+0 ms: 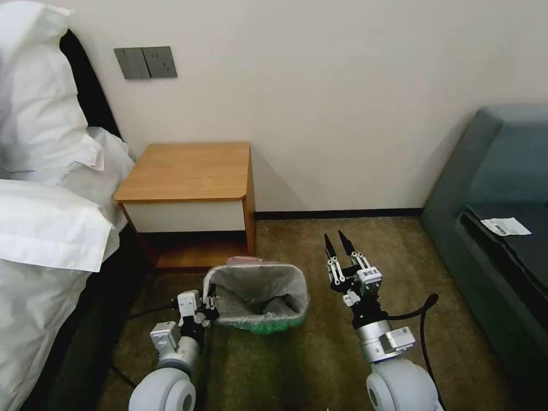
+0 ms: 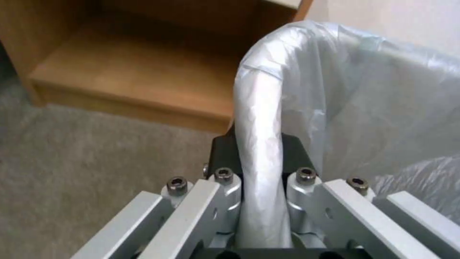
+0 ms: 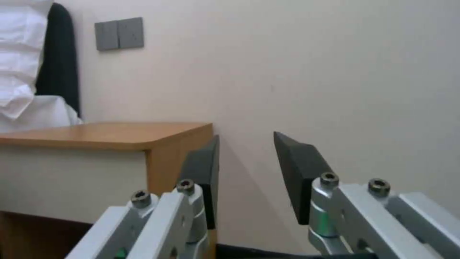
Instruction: Pick up the garbage bag from the table and place it over the trash can.
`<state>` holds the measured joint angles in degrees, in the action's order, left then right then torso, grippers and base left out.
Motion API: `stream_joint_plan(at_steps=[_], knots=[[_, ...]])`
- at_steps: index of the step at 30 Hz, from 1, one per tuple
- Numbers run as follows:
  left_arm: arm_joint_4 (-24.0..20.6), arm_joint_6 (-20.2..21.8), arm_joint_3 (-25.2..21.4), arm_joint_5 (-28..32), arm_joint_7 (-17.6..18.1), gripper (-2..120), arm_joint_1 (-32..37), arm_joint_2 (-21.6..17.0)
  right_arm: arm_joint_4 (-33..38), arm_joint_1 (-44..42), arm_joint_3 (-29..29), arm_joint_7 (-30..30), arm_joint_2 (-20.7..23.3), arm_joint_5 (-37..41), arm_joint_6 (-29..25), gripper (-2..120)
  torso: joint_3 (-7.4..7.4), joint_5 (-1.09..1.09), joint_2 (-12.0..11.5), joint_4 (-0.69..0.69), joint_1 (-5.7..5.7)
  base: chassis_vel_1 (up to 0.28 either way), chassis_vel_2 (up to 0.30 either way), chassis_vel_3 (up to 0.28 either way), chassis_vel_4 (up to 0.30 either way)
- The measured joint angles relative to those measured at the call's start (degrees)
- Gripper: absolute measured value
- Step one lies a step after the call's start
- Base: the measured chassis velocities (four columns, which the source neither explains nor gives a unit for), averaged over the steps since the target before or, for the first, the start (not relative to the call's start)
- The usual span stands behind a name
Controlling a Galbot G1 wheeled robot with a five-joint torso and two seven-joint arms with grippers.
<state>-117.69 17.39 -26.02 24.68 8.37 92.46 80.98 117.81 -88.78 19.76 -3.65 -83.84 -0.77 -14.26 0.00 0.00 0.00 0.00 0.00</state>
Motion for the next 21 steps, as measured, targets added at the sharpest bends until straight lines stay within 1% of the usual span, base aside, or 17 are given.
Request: stream_joint_plan(at_steps=[8, 17, 18, 20, 21], knots=[[2.11, 0.32, 0.22, 1.38, -0.25, 8, 0.12, 0.36, -0.89, 0.42, -1.80, -0.64, -1.81, -1.22, -0.78, 30, 0.00, 0.00, 0.00, 0.00, 0.00, 0.000, 0.000, 0.000, 0.000], [3.07, 0.68, 0.43, 1.87, -0.35, 8, -0.02, 1.08, -1.40, 0.29, -1.68, -1.88, -1.89, -1.47, -1.59, 30, 0.00, 0.00, 0.00, 0.00, 0.00, 0.000, 0.000, 0.000, 0.000], [3.15, 0.69, 0.43, 1.88, -0.42, 8, -0.02, 1.13, -1.40, 0.30, -1.55, -1.99, -1.88, -1.45, -1.68, 30, 0.00, 0.00, 0.00, 0.00, 0.00, 0.000, 0.000, 0.000, 0.000], [3.33, 0.68, 0.43, 1.89, -0.64, 14, -0.03, 1.22, -1.40, 0.31, -1.37, -2.28, -1.87, -1.39, -1.75, 30, 0.00, 0.00, 0.00, 0.00, 0.00, 0.000, 0.000, 0.000, 0.000], [3.33, 0.68, 0.43, 1.89, -0.64, 14, -0.03, 1.22, -1.40, 0.31, -1.37, -2.28, -1.87, -1.39, -1.75, 30, 0.00, 0.00, 0.00, 0.00, 0.00, 0.000, 0.000, 0.000, 0.000]])
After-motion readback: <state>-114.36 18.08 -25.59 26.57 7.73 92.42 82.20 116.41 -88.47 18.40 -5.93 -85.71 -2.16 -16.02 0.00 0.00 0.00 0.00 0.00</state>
